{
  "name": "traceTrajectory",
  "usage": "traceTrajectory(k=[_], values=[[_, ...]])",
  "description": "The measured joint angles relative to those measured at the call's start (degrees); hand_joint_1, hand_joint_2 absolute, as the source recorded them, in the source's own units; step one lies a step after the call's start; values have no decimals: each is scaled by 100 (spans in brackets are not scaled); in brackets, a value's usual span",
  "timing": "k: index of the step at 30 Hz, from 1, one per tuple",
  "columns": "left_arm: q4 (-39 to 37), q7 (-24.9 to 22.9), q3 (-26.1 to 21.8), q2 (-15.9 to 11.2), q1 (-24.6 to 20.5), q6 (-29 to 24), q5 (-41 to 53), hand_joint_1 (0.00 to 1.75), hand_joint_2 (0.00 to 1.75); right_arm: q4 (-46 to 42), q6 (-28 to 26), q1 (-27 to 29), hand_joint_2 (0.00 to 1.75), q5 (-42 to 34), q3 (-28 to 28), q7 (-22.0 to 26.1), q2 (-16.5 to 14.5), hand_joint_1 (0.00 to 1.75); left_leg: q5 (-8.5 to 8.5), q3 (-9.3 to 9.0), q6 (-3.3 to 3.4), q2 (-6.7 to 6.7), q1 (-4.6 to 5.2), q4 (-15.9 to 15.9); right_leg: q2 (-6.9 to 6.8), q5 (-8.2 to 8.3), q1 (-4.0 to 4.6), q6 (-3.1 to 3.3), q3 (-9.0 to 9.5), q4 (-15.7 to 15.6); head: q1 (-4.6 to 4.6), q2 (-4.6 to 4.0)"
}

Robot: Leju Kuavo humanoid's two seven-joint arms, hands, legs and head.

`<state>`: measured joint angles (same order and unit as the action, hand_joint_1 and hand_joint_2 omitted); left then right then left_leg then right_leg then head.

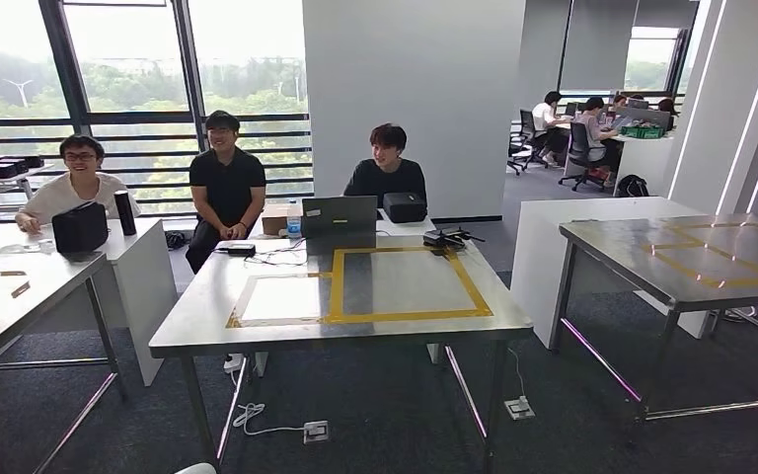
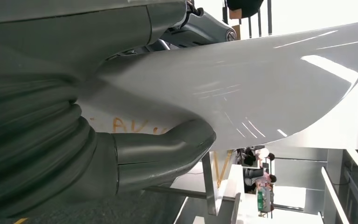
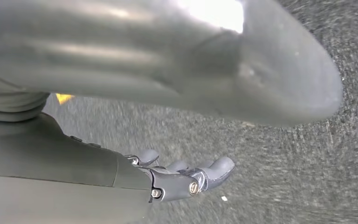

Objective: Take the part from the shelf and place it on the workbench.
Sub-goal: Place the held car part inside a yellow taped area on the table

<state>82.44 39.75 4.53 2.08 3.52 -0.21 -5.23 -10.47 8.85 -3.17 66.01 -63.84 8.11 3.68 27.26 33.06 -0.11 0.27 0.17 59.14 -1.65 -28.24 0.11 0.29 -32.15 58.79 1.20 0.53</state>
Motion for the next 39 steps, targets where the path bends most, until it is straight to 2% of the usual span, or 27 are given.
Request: traceTrajectory(k=[6,13,30,39], values=[[-187,-221,230,155,-397,272,294,175,175,8,-179,29,0,-351,-270,-410,-250,0,-1,2,-1,1,1,0,2,2,0,-1,0,0,0,0],[-174,-297,464,227,-677,380,320,175,175,11,-124,89,0,-137,-309,-414,-343,0,-1,2,-2,2,1,0,7,2,0,-1,0,1,1,0],[-394,-329,609,216,-465,603,320,175,175,11,-178,188,0,-253,-360,-402,-361,0,1,3,-6,2,1,0,12,0,0,0,-2,1,1,0],[-279,-415,569,166,-471,164,365,175,175,11,-48,154,0,-197,-383,-418,-358,0,1,3,-6,1,1,0,11,0,1,0,0,2,2,0]])
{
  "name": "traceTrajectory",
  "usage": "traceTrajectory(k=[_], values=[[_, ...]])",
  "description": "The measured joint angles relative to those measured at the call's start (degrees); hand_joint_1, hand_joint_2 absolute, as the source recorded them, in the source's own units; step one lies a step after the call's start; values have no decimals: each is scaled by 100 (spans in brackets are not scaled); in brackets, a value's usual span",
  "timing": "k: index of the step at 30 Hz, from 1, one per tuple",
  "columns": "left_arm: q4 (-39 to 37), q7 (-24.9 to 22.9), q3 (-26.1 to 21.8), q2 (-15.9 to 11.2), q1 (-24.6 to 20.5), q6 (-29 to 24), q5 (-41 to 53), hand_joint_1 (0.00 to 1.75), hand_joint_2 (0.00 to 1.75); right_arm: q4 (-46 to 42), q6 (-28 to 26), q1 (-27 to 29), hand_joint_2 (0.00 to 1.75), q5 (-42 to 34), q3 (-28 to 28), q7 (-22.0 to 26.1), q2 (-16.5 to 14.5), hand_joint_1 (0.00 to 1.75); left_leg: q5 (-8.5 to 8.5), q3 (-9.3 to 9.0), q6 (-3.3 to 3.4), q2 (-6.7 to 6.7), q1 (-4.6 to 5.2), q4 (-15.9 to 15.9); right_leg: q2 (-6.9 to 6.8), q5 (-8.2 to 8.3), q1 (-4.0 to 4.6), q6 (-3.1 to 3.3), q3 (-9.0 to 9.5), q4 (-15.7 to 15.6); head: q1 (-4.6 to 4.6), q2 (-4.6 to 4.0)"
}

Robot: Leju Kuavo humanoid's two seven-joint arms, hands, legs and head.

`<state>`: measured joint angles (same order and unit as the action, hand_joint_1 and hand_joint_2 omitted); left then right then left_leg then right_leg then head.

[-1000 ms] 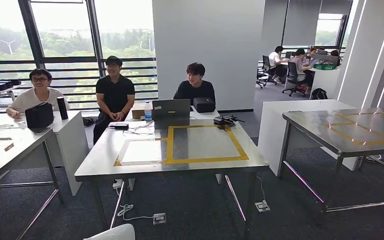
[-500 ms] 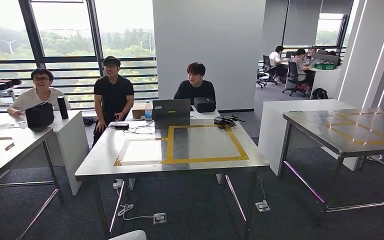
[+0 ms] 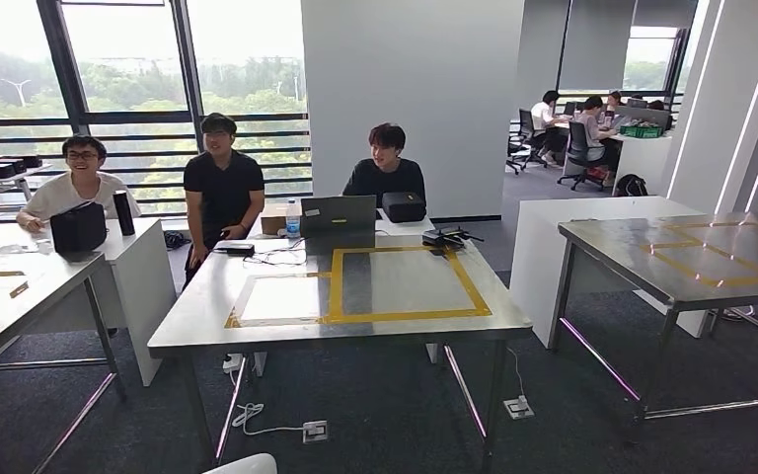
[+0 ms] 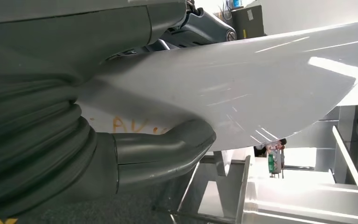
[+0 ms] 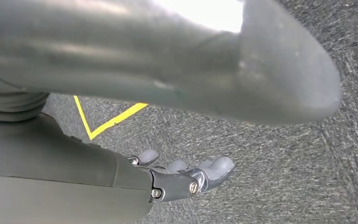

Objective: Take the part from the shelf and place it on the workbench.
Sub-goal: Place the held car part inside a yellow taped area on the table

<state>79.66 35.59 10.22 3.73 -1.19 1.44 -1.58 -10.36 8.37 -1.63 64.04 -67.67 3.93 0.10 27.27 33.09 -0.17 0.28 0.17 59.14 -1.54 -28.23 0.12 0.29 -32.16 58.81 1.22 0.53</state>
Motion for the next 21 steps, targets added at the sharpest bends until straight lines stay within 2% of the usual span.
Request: traceTrajectory(k=[10,14,21], values=[[-169,-10,-31,-137,-113,241,156,175,175,1,45,-82,0,-14,-13,18,-25,0,-1,-1,0,1,0,0,1,0,0,0,-2,0,0,1],[-219,-97,27,-145,-257,270,158,175,175,2,75,-135,0,-18,-12,-91,-59,0,-1,-2,0,1,0,0,2,0,0,0,-1,0,-1,-1],[-216,-155,216,-73,-284,292,158,175,175,0,86,-122,0,-47,-13,14,-63,0,0,-1,-1,1,1,0,2,0,0,0,-1,0,0,-1]])
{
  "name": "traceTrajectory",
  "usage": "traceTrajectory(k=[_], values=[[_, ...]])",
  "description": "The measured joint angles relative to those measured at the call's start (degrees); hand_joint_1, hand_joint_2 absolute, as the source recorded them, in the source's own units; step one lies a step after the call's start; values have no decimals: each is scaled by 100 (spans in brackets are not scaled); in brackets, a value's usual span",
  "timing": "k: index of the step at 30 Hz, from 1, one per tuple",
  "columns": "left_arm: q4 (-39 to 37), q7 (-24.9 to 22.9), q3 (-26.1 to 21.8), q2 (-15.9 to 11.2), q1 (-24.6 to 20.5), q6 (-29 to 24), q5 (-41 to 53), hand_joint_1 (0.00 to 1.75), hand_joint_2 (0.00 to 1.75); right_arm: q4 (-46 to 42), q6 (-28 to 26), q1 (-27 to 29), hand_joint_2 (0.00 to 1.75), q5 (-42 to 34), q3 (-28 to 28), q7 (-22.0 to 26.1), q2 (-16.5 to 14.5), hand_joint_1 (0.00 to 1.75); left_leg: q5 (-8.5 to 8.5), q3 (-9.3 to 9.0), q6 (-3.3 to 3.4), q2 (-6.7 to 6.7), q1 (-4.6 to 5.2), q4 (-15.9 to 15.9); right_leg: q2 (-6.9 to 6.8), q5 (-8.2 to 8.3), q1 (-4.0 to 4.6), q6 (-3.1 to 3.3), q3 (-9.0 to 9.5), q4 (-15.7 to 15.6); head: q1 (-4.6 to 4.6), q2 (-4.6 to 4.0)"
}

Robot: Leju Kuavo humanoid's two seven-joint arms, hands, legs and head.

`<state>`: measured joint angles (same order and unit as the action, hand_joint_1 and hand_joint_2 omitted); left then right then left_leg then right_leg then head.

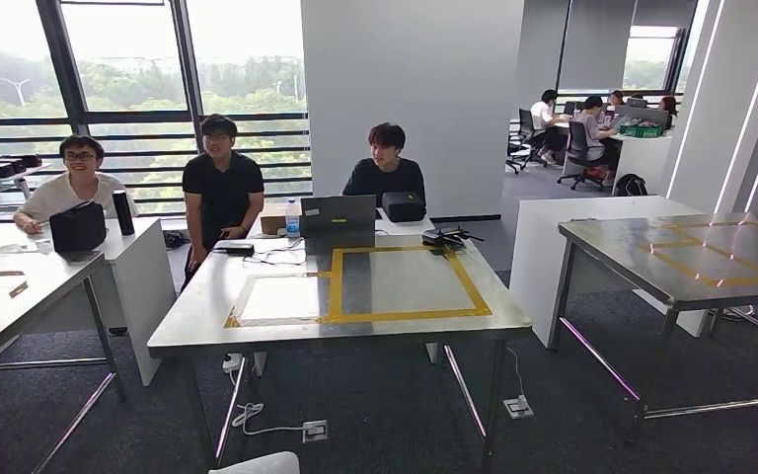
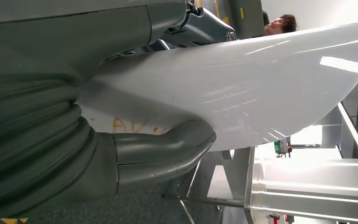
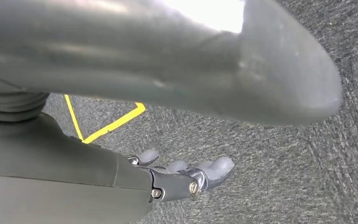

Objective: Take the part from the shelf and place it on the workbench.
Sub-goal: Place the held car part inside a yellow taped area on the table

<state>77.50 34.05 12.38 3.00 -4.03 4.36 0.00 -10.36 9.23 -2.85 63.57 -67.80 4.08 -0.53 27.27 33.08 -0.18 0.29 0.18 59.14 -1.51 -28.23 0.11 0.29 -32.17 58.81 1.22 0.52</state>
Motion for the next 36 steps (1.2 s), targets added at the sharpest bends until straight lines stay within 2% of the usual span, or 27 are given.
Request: traceTrajectory(k=[20,28,36], values=[[472,-86,55,46,301,42,227,175,175,0,-22,76,0,54,0,73,-45,0,0,1,-1,0,0,-1,-1,-1,0,1,0,0,0,0],[268,92,1,-20,283,89,111,175,175,0,-174,48,0,-50,-24,8,-62,0,0,0,-1,-1,-2,-1,-1,-1,0,1,1,1,-1,1],[226,70,-44,-64,195,22,114,175,175,0,14,-11,0,50,-25,278,-67,0,0,0,-1,0,-1,-1,-1,-1,2,1,1,2,-1,1]])
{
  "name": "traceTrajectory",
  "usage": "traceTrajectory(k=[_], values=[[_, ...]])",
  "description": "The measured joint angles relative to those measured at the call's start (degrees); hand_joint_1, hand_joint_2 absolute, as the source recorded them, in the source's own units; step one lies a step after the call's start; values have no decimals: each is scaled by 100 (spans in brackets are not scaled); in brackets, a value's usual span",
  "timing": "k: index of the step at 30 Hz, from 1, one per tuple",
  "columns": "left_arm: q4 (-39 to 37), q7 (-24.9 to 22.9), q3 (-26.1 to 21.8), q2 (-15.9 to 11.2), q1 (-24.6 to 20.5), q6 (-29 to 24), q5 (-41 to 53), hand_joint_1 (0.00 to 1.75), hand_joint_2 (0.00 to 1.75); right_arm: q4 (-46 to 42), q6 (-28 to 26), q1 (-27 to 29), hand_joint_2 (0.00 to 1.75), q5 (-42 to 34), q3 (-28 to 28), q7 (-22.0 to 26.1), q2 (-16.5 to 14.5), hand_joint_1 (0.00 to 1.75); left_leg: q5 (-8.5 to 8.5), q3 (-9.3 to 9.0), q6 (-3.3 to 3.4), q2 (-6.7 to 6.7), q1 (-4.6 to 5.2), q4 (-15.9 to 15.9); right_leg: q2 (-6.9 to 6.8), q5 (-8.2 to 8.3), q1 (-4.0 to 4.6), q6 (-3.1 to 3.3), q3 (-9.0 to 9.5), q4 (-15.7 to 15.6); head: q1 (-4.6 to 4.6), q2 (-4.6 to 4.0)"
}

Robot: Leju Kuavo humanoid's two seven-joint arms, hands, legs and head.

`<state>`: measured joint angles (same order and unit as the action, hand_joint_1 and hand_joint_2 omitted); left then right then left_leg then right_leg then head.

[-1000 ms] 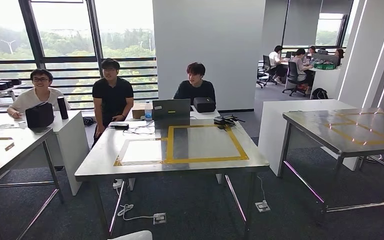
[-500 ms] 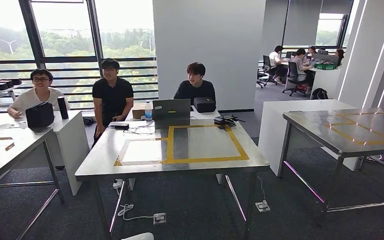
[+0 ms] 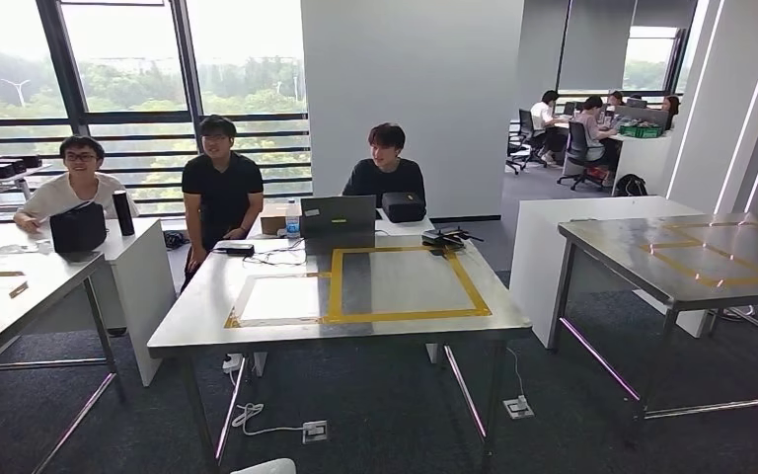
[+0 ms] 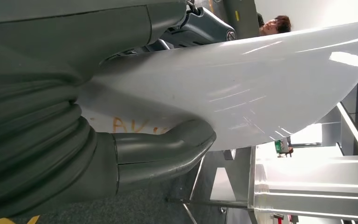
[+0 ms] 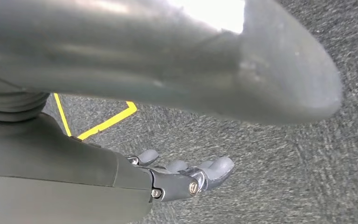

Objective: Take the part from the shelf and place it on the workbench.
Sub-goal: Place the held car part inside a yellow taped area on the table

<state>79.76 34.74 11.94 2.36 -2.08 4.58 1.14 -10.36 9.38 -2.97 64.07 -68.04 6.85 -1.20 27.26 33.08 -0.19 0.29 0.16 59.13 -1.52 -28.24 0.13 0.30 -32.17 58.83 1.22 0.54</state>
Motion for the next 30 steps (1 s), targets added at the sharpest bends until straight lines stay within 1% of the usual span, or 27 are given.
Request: traceTrajectory(k=[4,10,15,20,23,26,28,30], values=[[170,-106,-1,-13,62,-26,0,175,175,0,20,-8,0,-2,0,-10,0,0,0,1,0,0,1,0,-2,0,0,0,0,0,1,-1],[252,-188,1,-21,87,-12,53,175,175,0,-21,-6,0,-54,0,-173,-2,0,1,1,0,0,0,0,-2,0,-1,0,-2,-1,0,-1],[177,-279,2,-55,-105,36,85,175,175,0,-31,-9,0,-104,-6,-213,-6,0,-1,0,-1,-1,0,0,-2,0,0,0,0,1,0,0],[168,-398,2,-171,-341,42,92,175,175,0,-51,-26,0,-94,-7,-237,-62,0,-3,-2,-3,-1,-1,0,-1,1,0,1,0,5,1,0],[193,-398,2,-205,-377,42,83,175,175,0,-37,-38,0,-69,-7,-163,-89,0,-3,-1,-3,-1,0,0,-1,0,0,1,-1,7,1,-1],[305,-436,2,-219,-359,-1,40,175,175,0,20,-69,0,-91,-7,52,-95,0,-2,1,-4,-1,0,0,-1,0,0,1,-2,7,1,0],[455,-515,1,-241,-328,-104,-11,175,175,0,76,-135,0,-43,-2,185,-101,0,-2,2,-4,1,0,0,1,0,0,1,-3,8,1,0],[560,-542,-22,-293,-313,-269,-27,175,175,0,85,-241,0,54,27,211,-124,0,-2,1,-5,2,0,0,2,0,0,1,-4,8,1,-1]])
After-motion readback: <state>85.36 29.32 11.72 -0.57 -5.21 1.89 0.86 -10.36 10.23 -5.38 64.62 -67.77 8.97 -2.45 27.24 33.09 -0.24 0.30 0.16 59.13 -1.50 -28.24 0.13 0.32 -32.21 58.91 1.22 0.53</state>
